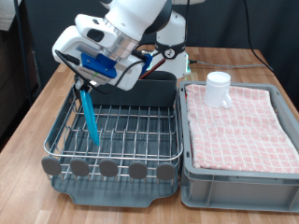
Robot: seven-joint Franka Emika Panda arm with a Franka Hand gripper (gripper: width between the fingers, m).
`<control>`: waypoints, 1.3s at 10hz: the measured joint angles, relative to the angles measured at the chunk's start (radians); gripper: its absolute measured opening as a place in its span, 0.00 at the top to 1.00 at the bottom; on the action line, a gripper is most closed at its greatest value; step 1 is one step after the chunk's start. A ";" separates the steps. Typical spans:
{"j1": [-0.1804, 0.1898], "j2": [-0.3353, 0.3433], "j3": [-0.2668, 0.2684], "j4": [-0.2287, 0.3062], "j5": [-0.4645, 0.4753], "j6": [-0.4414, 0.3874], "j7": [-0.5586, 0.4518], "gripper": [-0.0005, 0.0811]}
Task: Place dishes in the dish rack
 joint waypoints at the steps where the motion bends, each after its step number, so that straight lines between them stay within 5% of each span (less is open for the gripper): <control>1: -0.002 0.006 -0.001 0.000 0.019 0.006 -0.005 0.97; 10: -0.003 0.012 -0.009 -0.007 0.093 0.008 -0.011 0.91; 11: -0.003 0.012 -0.009 -0.007 0.110 0.008 -0.018 0.69; 12: -0.003 0.012 -0.009 -0.007 0.133 0.015 -0.036 0.69; 13: -0.003 0.011 -0.009 -0.007 0.170 0.027 -0.068 0.48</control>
